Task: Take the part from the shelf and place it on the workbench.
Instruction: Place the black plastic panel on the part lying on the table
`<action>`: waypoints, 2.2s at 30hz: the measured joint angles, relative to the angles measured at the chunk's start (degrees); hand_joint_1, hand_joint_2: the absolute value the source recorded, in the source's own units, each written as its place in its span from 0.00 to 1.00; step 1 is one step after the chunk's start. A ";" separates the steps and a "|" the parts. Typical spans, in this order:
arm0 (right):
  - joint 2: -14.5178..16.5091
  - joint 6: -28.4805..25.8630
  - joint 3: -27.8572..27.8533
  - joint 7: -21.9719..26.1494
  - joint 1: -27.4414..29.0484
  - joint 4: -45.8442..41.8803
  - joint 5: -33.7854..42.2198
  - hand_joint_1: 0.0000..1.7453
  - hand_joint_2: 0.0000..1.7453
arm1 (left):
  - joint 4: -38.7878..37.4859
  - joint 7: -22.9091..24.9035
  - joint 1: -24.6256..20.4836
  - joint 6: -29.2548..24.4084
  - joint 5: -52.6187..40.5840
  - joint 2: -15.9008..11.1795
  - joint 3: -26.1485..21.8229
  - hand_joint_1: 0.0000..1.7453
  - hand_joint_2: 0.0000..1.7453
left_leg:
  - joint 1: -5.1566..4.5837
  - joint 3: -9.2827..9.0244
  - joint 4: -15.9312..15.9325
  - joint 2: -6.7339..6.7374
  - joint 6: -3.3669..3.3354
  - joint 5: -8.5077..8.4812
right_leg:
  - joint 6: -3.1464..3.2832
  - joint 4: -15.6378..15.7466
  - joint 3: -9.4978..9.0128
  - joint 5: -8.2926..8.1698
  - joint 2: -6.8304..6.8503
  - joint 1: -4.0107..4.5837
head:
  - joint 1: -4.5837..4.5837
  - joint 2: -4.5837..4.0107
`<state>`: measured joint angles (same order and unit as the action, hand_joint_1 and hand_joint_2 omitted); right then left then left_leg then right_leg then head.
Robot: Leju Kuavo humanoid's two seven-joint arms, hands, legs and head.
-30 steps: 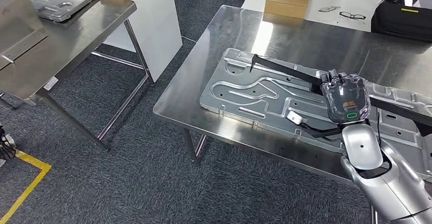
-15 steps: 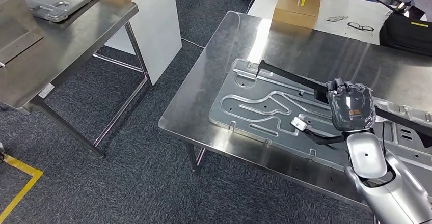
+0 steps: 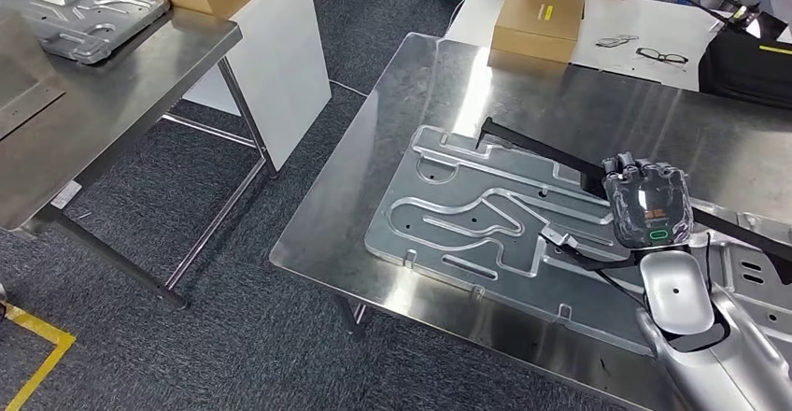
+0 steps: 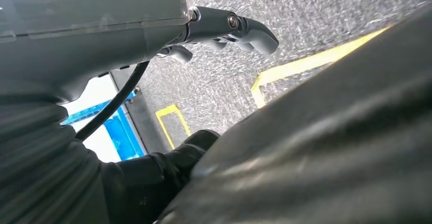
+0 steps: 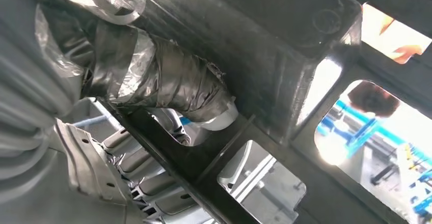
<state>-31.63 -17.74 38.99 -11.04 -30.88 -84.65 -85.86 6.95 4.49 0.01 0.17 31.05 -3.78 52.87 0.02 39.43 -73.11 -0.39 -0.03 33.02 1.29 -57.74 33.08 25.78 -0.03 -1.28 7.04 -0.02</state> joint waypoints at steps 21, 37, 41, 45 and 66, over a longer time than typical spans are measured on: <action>-0.15 2.59 -0.21 0.05 3.28 0.49 0.08 0.50 0.50 | 0.00 -1.64 0.03 -1.13 -0.26 0.09 0.50 0.00 1.00 | -0.58 -8.03 15.52 -0.29 -2.83 -6.09 | -1.88 -3.25 3.29 -0.11 -0.05 0.54 | -0.06 0.00; -0.20 5.13 -0.46 0.01 4.74 0.56 0.31 0.00 0.00 | -0.01 -3.52 0.19 -2.29 0.01 -0.02 1.57 0.00 0.00 | -0.77 -8.90 16.30 -0.33 -2.57 -5.32 | -1.11 -0.96 1.84 -0.81 -0.37 0.93 | 0.00 0.00; -0.13 5.13 -0.46 -0.03 5.17 0.23 0.43 0.00 0.00 | -0.03 -3.31 0.45 -2.98 0.01 -0.16 1.57 0.00 0.00 | -0.70 -8.95 16.31 -0.32 -2.25 -5.36 | -1.10 -1.01 1.83 -0.82 -0.36 0.91 | 0.00 0.00; 0.56 5.20 -0.61 0.13 6.18 -0.93 2.96 0.00 0.00 | -0.09 -2.69 0.67 -4.05 0.03 -0.20 1.58 0.00 0.00 | -0.66 -8.95 16.29 -0.33 -2.21 -5.38 | -1.08 -1.01 1.79 -0.85 -0.34 0.89 | 0.00 0.00; 10.23 -15.84 -7.18 -0.49 19.01 -13.09 0.21 0.00 0.00 | -1.48 -0.69 0.27 -9.49 -2.19 0.25 3.68 0.00 0.00 | 0.09 -6.83 14.56 -0.14 -2.18 -6.52 | -3.15 -2.92 0.01 1.91 -0.16 -0.17 | -0.02 0.00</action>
<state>-21.40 -33.58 31.81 -11.54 -11.87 -97.74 -85.66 5.47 3.79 0.28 -9.32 28.86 -3.54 56.55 0.11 32.59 -58.54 -0.52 -2.22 26.50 -1.86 -60.66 33.09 27.69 -0.19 -1.45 7.02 -0.02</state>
